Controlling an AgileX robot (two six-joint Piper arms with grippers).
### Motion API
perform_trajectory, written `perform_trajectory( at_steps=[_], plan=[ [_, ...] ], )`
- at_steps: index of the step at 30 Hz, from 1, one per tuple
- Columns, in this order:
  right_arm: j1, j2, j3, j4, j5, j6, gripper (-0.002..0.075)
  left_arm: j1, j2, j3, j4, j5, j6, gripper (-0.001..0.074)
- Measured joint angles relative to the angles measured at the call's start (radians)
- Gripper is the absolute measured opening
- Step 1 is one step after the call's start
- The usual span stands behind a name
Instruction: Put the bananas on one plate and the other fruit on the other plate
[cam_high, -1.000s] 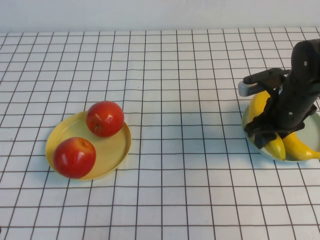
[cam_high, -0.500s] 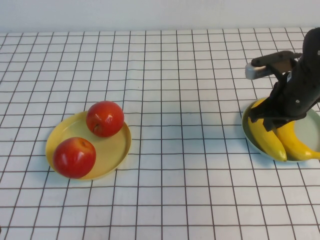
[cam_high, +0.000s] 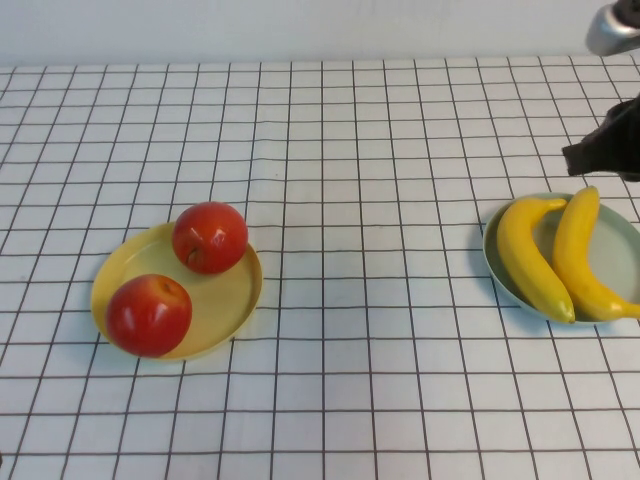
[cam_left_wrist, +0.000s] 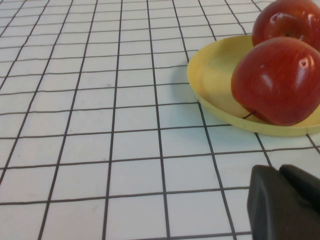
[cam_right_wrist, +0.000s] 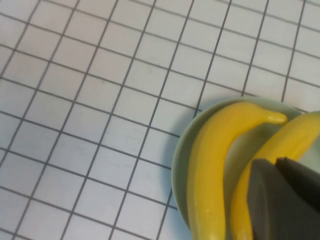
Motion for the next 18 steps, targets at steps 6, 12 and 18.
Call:
perform_trajectory(
  at_steps=[6,12,18],
  plan=[
    [0.000,-0.220,0.159,0.004,-0.073,0.000,-0.0014,0.000,0.000,0.000,0.000,0.000,0.000,-0.0004],
    [0.000,-0.471,0.305,0.004,-0.218,0.000,-0.0014,0.000,0.000,0.000,0.000,0.000,0.000,-0.0004],
    [0.000,-0.676,0.365,0.004,-0.197,-0.002,-0.0014,0.000,0.000,0.000,0.000,0.000,0.000,-0.0004]
  ],
)
